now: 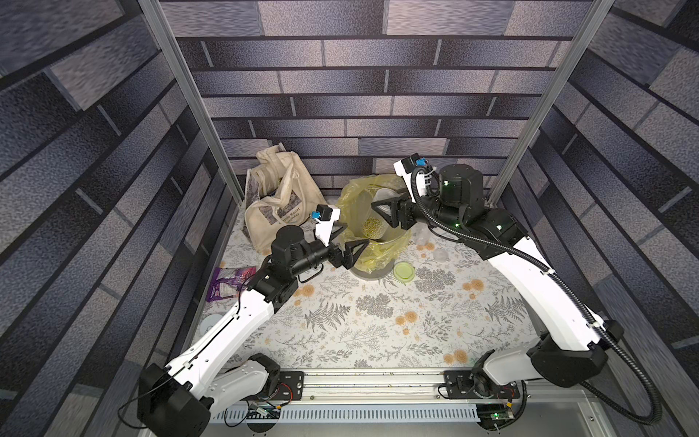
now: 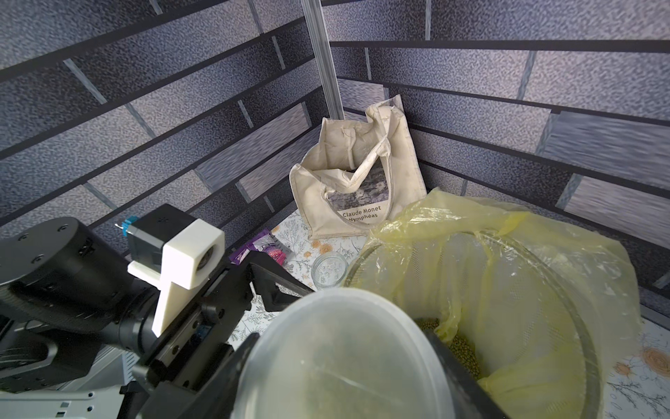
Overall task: Empty moldy mung beans from jars
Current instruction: Pick up the jar from the center of the board.
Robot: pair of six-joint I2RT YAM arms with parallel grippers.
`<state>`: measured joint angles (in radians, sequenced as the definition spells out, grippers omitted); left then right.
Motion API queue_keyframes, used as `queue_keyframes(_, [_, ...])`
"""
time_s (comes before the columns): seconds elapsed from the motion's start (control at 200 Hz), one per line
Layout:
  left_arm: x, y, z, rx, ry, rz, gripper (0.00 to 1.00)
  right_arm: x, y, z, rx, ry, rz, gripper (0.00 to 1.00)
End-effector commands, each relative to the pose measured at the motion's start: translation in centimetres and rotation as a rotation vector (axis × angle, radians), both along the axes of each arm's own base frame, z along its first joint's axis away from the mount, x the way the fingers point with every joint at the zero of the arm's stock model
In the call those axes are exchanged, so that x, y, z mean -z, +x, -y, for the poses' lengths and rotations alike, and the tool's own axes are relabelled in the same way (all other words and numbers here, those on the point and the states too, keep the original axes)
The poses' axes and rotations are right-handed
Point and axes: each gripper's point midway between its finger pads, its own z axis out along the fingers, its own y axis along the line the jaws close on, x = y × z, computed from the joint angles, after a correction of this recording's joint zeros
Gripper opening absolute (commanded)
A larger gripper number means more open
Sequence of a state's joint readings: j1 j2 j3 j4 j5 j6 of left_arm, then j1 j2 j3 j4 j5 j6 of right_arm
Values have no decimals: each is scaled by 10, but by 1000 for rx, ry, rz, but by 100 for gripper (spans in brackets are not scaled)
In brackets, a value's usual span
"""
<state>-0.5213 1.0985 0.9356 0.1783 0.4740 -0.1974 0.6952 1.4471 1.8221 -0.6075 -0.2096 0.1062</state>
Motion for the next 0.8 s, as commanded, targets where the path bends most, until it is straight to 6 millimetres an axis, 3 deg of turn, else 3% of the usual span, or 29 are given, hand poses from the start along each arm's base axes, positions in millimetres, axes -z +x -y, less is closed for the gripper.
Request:
queue_keyframes(0.0, [-32,-1,18,76,-21,116,100,-13,-7,-2,-23,65,-4,43])
queue_keyframes(0.16, [-38,-1,43,153,-12,146,100,-10,-6,-5,-30,68,-13,43])
queue_keyframes(0.326, [-42,0,56,196,-11,171,100,-13,-10,-5,-43,87,-15,42])
queue_keyframes(0.456, [-41,3,59,199,-13,189,92,-13,-10,-5,-51,92,-22,43])
queue_keyframes(0.656, [-40,11,59,169,-14,204,73,-13,-8,-2,-39,106,-40,42])
queue_keyframes(0.791, [-40,13,55,149,-22,227,67,-11,-8,-3,-39,113,-58,42])
